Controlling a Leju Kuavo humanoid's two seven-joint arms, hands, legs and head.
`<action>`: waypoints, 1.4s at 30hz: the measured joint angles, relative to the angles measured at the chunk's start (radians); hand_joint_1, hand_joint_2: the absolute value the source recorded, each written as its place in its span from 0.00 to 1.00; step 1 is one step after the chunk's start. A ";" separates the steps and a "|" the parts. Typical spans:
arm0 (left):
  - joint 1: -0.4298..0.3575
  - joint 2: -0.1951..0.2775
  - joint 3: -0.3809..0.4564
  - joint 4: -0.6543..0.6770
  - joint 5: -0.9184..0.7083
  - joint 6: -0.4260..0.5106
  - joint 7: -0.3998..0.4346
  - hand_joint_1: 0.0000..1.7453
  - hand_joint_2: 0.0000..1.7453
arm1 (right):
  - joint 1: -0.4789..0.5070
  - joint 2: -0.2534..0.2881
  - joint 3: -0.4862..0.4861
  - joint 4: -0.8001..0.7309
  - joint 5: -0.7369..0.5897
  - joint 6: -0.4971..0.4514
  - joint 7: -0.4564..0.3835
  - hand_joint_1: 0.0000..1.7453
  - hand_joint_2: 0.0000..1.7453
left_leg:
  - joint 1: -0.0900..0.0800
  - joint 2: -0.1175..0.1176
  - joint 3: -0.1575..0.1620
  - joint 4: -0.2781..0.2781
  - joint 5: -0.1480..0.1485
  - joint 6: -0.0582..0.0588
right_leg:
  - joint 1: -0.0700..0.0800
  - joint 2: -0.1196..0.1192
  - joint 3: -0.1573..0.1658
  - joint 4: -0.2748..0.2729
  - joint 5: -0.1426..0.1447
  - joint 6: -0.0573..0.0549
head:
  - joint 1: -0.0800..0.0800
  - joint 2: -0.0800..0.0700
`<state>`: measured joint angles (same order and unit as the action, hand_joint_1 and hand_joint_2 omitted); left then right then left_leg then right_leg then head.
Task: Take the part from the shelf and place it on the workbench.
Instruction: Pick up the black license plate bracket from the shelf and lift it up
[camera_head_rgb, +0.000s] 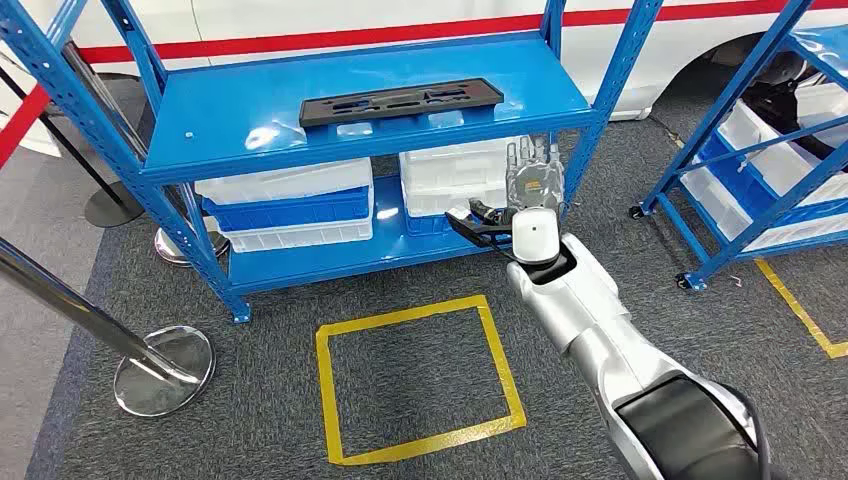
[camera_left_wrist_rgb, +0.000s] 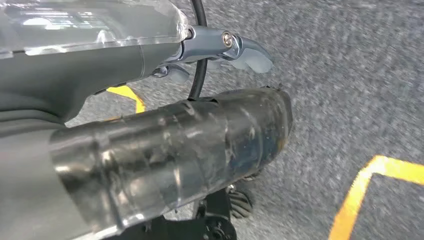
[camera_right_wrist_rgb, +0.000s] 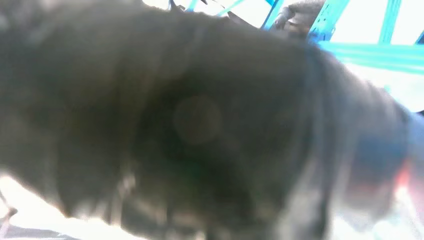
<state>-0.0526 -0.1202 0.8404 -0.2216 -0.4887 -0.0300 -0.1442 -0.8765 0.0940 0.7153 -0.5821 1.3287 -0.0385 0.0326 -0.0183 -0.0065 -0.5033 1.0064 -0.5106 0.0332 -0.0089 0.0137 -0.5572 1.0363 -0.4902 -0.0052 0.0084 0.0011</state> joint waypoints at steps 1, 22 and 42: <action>0.000 0.000 0.000 0.000 -0.001 0.000 0.001 0.00 0.00 | 0.001 0.000 0.000 0.000 0.000 0.000 0.000 0.00 0.00 | 0.000 0.000 0.000 0.000 0.000 0.000 | 0.000 0.000 0.000 0.000 0.000 0.000 | 0.000 0.000; -0.003 0.004 0.001 0.000 -0.034 0.050 0.053 0.00 0.00 | 0.007 0.001 0.000 0.005 0.000 0.015 -0.020 0.00 0.00 | -0.003 0.000 -0.008 0.009 0.001 0.002 | -0.006 0.000 -0.004 -0.003 0.005 0.008 | 0.000 0.000; -0.008 0.004 0.002 0.002 -0.073 0.059 0.079 0.00 0.00 | 0.004 -0.011 0.000 0.020 0.000 0.015 -0.026 0.00 0.00 | 0.008 0.003 -0.012 0.038 -0.045 -0.014 | 0.009 -0.008 -0.067 -0.026 0.076 -0.030 | 0.000 0.000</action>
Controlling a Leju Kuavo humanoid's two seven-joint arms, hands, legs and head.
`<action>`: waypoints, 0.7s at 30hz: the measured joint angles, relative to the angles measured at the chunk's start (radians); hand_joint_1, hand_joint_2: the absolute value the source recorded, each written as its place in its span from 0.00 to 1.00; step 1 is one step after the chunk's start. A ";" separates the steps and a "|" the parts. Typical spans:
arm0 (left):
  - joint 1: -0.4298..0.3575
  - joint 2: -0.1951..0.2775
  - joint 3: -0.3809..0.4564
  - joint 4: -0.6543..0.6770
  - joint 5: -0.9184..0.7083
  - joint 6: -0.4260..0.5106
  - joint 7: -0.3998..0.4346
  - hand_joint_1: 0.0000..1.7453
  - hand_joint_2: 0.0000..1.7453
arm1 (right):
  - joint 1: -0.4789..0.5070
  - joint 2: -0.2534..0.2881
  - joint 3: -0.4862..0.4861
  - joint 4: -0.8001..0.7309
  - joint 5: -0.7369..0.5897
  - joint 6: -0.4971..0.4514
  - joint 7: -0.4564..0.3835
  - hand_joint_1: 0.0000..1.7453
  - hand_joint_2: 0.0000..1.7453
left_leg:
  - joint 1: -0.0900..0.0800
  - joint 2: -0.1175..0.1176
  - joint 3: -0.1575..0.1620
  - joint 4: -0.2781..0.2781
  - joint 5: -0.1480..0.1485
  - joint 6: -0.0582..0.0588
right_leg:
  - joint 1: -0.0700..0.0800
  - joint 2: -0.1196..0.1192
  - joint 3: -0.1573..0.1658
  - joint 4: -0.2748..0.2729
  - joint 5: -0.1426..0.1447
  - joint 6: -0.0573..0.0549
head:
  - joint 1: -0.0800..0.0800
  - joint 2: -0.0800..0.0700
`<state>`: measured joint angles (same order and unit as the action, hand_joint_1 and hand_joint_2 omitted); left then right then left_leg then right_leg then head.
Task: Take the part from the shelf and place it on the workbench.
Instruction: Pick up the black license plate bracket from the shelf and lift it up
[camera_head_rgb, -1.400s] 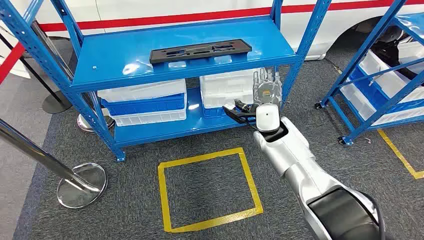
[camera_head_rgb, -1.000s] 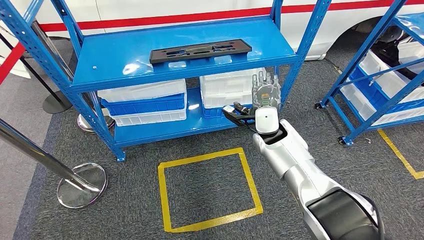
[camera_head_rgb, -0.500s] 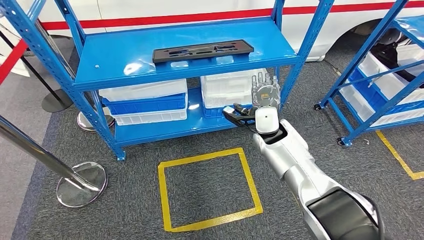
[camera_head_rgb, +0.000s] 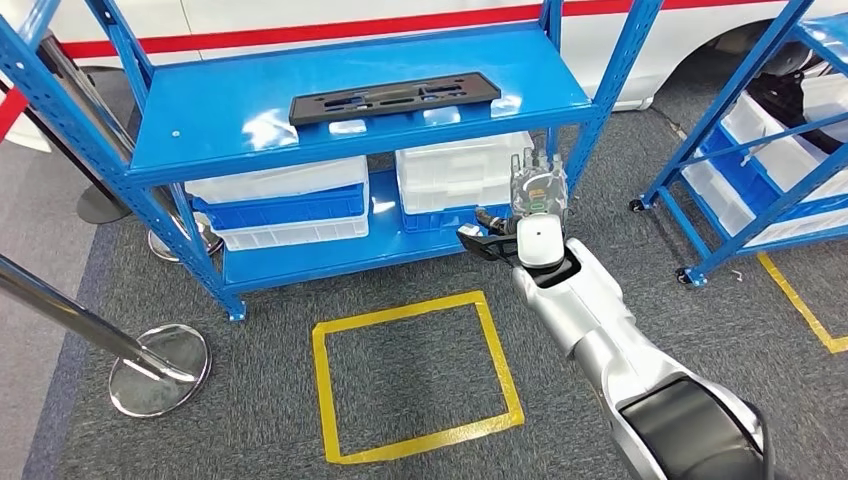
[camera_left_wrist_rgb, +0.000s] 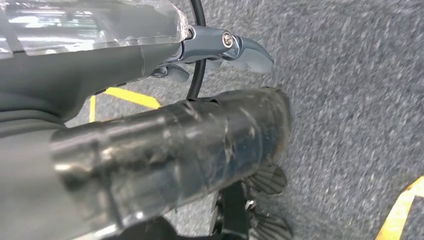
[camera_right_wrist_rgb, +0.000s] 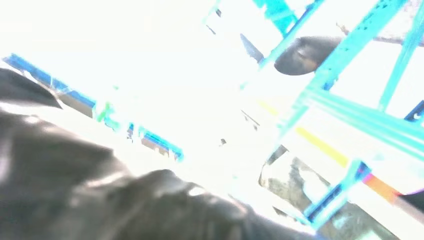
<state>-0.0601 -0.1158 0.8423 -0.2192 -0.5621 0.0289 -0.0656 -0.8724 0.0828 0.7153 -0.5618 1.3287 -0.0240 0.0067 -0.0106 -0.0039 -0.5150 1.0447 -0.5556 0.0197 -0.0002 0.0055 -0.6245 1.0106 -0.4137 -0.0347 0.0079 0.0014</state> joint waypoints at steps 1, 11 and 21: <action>0.000 0.000 0.000 0.000 -0.002 0.001 0.003 0.00 0.00 | -0.001 -0.001 0.000 0.001 0.000 0.000 0.000 0.00 0.00 | 0.003 0.000 -0.032 0.057 -0.021 -0.005 | -0.002 0.000 0.008 -0.006 -0.002 -0.002 | 0.000 0.000; 0.000 -0.001 0.001 0.002 -0.019 0.007 0.019 0.00 0.00 | -0.009 0.000 0.000 0.026 0.000 -0.007 -0.002 0.00 0.00 | 0.031 -0.003 -0.094 -0.010 0.115 -0.040 | -0.022 0.004 0.038 0.021 -0.050 0.039 | -0.007 0.000; -0.002 -0.004 0.011 0.002 -0.035 0.010 0.014 0.00 0.00 | -0.023 0.005 0.000 0.049 0.000 0.004 -0.020 0.00 0.00 | 0.009 -0.005 -0.077 -0.021 0.105 0.023 | -0.012 -0.002 -0.128 0.292 -0.117 0.037 | -0.006 0.000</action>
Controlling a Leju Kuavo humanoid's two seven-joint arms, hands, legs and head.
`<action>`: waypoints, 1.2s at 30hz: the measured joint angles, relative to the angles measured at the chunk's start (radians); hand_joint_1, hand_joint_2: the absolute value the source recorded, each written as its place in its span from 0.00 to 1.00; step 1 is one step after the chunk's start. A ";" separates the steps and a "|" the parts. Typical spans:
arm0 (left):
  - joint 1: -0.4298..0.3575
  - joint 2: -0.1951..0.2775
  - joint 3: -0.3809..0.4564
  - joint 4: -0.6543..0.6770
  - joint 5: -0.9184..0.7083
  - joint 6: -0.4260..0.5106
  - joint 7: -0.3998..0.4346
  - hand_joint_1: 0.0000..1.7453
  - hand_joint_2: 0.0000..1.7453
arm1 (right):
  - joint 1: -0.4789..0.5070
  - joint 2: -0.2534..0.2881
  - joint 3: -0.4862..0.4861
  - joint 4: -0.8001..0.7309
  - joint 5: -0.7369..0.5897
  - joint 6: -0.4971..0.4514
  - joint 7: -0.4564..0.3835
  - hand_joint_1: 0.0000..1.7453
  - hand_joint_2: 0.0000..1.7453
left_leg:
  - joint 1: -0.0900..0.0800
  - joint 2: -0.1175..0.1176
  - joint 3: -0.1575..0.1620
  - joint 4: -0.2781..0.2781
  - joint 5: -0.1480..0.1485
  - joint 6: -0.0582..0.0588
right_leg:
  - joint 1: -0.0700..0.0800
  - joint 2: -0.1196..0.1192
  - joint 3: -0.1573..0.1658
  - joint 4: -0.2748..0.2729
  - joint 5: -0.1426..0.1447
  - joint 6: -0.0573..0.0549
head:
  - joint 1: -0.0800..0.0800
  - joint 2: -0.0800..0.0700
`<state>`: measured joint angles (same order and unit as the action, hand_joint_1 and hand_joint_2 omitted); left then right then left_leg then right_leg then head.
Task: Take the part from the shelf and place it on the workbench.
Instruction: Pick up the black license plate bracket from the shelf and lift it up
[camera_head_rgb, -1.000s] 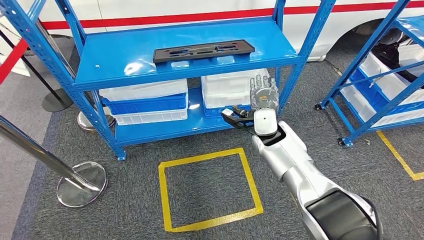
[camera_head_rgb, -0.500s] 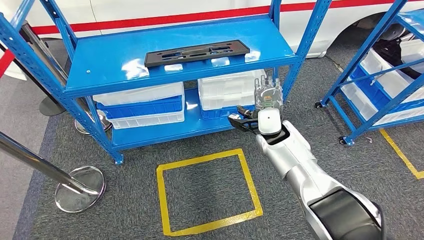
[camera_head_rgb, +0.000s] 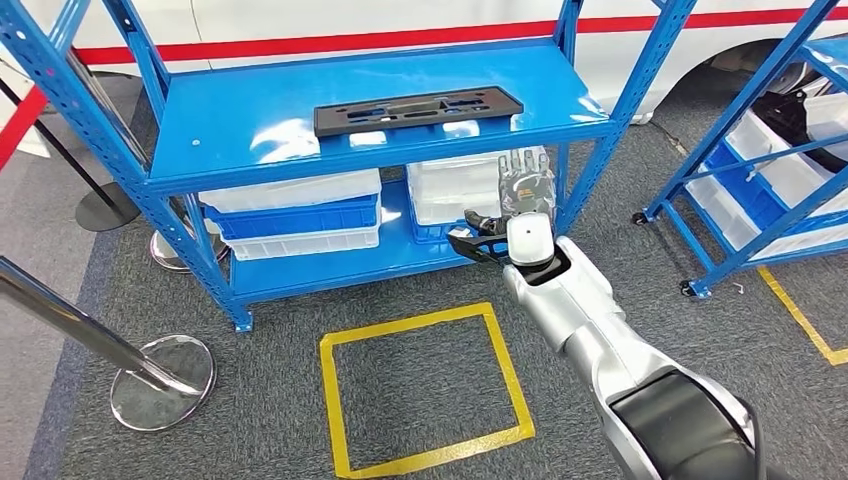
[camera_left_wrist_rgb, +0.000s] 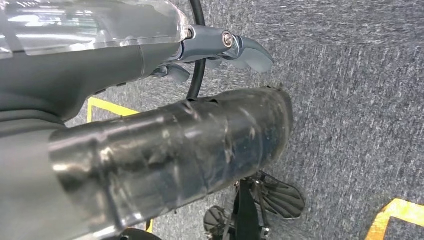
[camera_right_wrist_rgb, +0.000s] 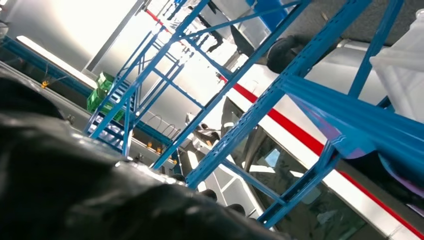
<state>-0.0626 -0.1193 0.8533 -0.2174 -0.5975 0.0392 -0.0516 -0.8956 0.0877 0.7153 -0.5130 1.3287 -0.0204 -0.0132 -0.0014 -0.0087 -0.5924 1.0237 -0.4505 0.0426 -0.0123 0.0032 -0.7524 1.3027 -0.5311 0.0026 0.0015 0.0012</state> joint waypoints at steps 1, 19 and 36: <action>0.000 -0.002 0.002 0.000 0.000 -0.001 -0.001 0.00 0.00 | -0.001 0.000 0.000 0.001 0.000 0.000 -0.002 0.00 0.00 | -0.003 -0.001 0.004 0.000 -0.002 0.002 | 0.008 0.000 0.020 -0.058 0.040 -0.012 | 0.000 0.000; 0.001 -0.013 0.036 0.000 -0.004 0.003 0.004 0.00 0.00 | -0.014 0.020 0.000 0.013 0.000 0.017 -0.018 0.00 0.00 | 0.029 0.003 -0.033 0.029 0.016 -0.072 | -0.001 -0.002 0.147 -0.271 0.087 -0.017 | -0.002 0.000; 0.000 -0.022 0.062 0.000 -0.018 0.002 0.002 0.00 0.00 | -0.021 0.035 0.000 0.026 0.000 0.034 -0.036 0.00 0.00 | 0.010 -0.001 0.007 0.002 -0.013 -0.014 | 0.028 -0.002 0.104 -0.260 0.119 -0.041 | 0.001 0.000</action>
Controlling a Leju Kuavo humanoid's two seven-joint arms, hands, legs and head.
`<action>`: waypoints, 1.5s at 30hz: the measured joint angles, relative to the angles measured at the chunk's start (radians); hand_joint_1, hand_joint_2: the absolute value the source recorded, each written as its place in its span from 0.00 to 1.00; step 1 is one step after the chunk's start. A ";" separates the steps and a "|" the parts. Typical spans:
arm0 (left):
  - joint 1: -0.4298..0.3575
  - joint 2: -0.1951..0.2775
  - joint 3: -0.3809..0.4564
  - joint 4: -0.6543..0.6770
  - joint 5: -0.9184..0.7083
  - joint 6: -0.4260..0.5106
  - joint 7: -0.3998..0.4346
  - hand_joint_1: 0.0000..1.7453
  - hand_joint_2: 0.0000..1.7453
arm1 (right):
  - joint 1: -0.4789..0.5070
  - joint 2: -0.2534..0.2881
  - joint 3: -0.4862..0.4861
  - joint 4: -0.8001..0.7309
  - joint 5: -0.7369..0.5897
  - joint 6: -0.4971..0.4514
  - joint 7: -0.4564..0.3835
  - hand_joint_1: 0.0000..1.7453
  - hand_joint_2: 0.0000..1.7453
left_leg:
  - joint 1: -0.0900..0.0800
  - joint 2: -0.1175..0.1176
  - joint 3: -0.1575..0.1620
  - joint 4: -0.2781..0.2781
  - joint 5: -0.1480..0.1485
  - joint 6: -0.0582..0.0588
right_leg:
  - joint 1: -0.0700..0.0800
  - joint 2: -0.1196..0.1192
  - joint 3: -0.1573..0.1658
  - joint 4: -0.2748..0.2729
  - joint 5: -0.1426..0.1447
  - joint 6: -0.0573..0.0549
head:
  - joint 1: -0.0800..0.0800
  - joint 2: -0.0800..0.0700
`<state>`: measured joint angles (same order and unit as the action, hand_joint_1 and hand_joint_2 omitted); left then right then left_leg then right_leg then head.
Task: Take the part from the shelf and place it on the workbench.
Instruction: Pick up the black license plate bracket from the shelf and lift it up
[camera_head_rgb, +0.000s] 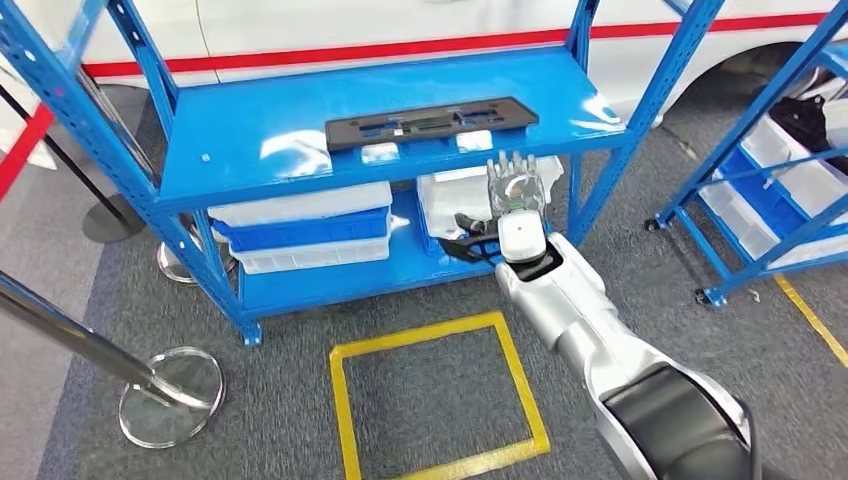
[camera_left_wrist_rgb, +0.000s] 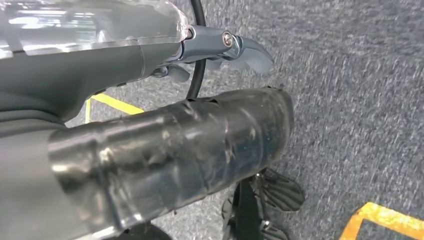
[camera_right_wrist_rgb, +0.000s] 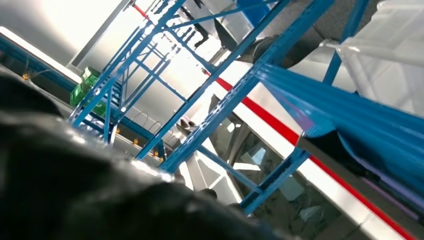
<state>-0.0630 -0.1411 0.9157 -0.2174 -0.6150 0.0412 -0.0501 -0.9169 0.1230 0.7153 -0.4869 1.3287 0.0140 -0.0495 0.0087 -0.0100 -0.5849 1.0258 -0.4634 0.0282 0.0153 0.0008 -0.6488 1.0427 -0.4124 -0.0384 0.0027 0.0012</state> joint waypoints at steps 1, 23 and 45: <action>-0.001 -0.001 0.001 0.000 -0.001 0.000 0.000 0.00 0.00 | 0.000 0.001 0.000 0.000 0.000 0.001 -0.001 0.00 0.00 | 0.000 0.001 0.002 -0.003 -0.001 -0.005 | 0.002 0.001 0.004 -0.007 -0.001 -0.002 | 0.000 0.000; -0.003 0.001 0.035 0.000 -0.033 -0.004 0.005 0.00 0.00 | -0.101 -0.054 -0.022 0.060 -0.008 0.071 0.011 0.00 0.00 | 0.007 0.007 -0.020 -0.010 0.034 0.012 | -0.026 0.004 -0.066 0.227 -0.152 0.053 | 0.002 0.000; -0.006 -0.006 0.057 0.000 -0.037 0.002 0.012 0.00 0.00 | -0.091 -0.044 -0.025 0.089 -0.008 0.070 0.011 0.00 0.00 | 0.000 0.005 -0.065 0.045 0.045 -0.022 | -0.018 0.010 0.059 -0.005 -0.050 0.012 | 0.002 0.000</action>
<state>-0.0694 -0.1470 0.9726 -0.2177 -0.6516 0.0428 -0.0381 -1.0084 0.0793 0.6905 -0.3974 1.3207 0.0843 -0.0381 0.0084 -0.0048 -0.6499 1.0706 -0.4182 0.0060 -0.0025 0.0109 -0.5901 1.0374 -0.4626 -0.0261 0.0047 0.0013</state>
